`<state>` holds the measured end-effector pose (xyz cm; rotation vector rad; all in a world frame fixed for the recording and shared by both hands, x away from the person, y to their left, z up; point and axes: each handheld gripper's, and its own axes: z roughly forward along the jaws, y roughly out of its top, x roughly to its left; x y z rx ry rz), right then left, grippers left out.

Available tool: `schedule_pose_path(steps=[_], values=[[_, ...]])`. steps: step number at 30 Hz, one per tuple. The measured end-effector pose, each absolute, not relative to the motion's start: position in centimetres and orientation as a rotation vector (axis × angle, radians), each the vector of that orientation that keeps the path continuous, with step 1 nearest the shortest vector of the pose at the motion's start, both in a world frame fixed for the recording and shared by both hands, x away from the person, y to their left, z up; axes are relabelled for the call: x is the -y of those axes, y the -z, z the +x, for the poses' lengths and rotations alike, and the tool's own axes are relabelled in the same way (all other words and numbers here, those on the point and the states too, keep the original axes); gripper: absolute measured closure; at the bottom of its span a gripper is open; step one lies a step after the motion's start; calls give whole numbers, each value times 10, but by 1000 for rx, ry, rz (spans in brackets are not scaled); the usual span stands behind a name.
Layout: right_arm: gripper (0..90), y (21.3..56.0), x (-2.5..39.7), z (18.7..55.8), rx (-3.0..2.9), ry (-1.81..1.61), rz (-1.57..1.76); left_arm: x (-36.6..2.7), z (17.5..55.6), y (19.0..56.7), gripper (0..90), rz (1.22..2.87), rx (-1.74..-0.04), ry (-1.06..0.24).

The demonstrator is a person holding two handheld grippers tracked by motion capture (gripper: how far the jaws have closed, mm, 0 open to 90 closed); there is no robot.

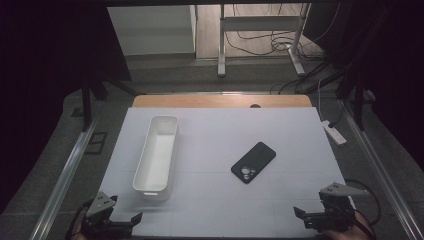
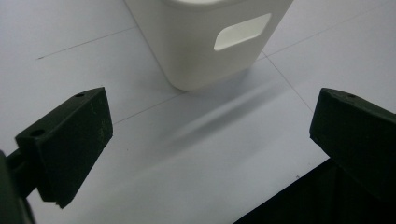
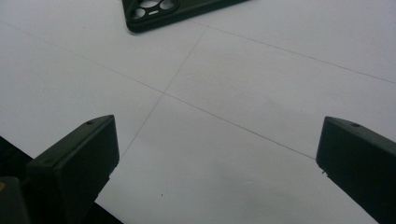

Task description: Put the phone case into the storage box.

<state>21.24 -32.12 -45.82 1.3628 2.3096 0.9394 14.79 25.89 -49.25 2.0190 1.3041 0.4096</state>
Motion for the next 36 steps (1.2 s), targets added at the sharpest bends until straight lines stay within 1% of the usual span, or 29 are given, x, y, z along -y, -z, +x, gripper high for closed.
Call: schedule_pose_path(steps=[36], values=[[0,457,318,217,-2323,-918,1321,-260,146,493,8,2015,-1307,-415]])
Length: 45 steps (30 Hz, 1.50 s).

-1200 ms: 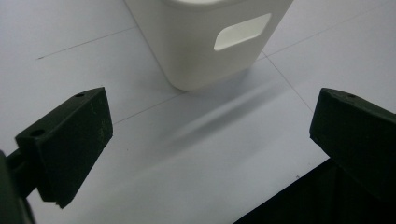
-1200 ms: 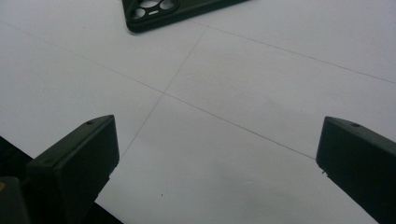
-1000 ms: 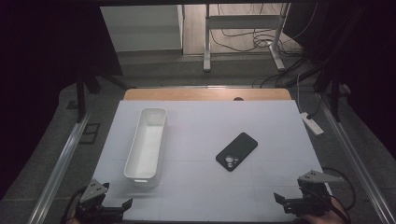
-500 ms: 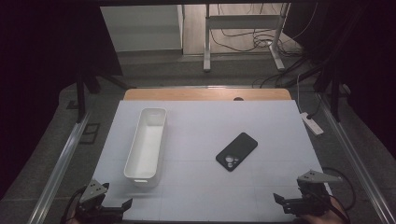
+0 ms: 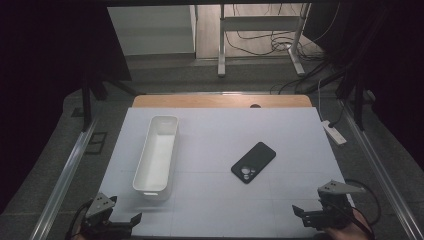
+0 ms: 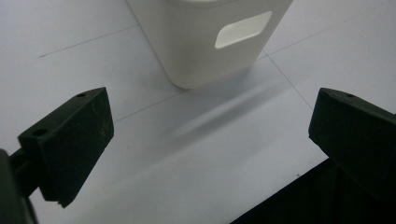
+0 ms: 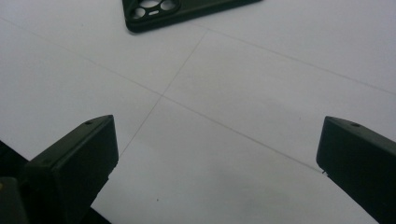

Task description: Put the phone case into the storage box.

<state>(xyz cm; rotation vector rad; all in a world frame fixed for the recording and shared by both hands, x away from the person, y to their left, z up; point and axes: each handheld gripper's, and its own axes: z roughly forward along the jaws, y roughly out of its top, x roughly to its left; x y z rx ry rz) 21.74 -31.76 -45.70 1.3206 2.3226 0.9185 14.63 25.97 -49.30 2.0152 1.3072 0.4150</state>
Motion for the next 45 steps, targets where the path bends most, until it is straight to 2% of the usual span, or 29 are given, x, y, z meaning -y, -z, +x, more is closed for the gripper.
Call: schedule_pose_path(steps=[45], values=[[0,451,287,267,-2442,-917,1170,-258,146,493,8,2032,-1288,-409]])
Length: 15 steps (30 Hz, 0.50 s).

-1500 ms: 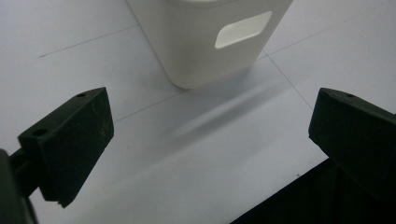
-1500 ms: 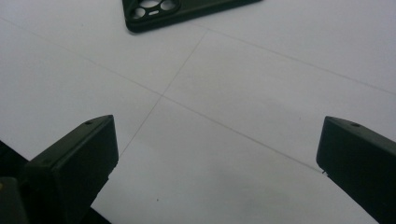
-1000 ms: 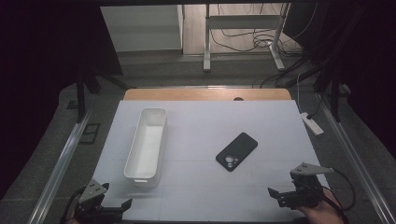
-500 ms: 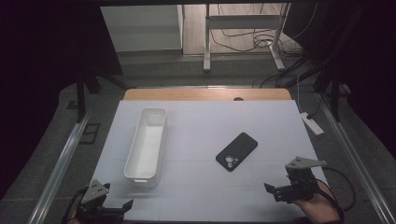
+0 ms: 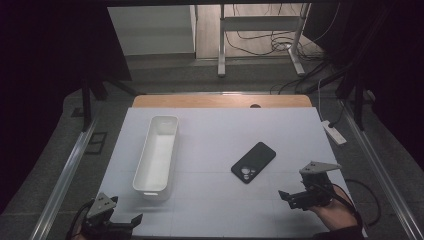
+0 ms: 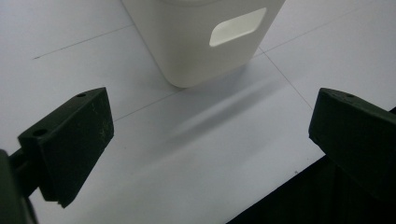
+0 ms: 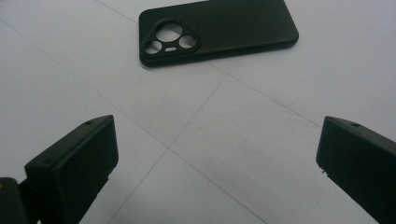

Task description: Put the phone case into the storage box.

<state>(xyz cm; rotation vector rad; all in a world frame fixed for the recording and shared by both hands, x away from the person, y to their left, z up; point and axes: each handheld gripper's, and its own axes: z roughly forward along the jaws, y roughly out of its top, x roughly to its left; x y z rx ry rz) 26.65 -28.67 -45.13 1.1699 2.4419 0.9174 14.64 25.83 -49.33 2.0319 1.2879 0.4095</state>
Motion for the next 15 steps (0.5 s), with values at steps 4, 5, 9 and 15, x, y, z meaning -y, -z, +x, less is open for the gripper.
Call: schedule_pose_path(steps=[4,5,9,15], values=[[0,452,284,271,-2451,-903,1164,-258,146,493,8,2031,-1289,-409],[0,452,283,272,-2454,-901,1167,-258,146,493,7,2031,-1289,-409],[0,452,281,275,-2468,-893,1151,-258,146,493,7,2031,-1289,-409],[0,451,278,282,-2480,-883,1141,-258,146,493,8,2034,-1288,-409]])
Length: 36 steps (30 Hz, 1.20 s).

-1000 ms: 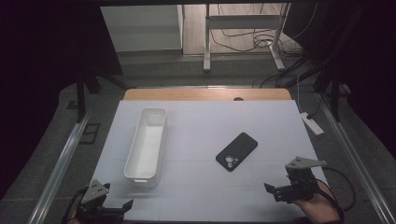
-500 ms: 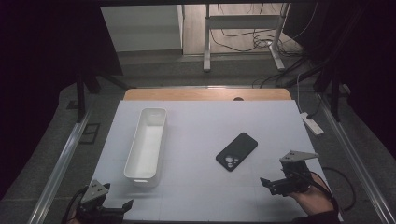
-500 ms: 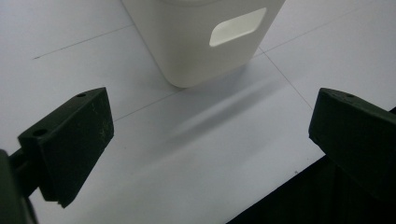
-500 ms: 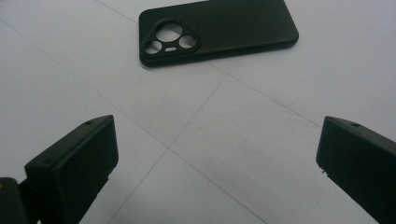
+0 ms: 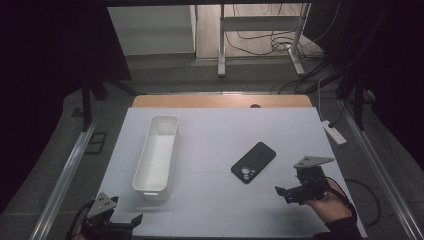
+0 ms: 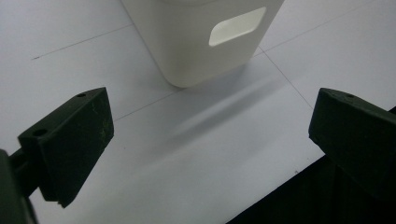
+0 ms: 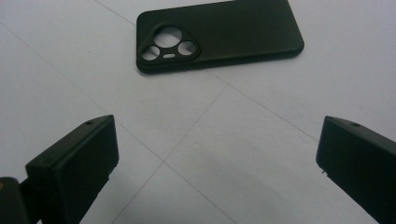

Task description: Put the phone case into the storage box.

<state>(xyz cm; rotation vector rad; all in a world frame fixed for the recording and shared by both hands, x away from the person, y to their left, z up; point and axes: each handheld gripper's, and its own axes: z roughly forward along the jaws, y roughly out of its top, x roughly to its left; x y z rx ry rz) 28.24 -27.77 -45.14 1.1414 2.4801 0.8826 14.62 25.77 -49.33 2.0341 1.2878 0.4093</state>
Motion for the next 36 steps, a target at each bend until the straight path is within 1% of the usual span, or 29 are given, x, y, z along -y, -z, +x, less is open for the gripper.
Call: schedule_pose_path(steps=[22,36], values=[[0,450,261,307,-2498,-907,1146,-258,146,493,7,2034,-1289,-410],[0,447,245,327,-2529,-882,1085,-258,146,493,7,2037,-1290,-411]])
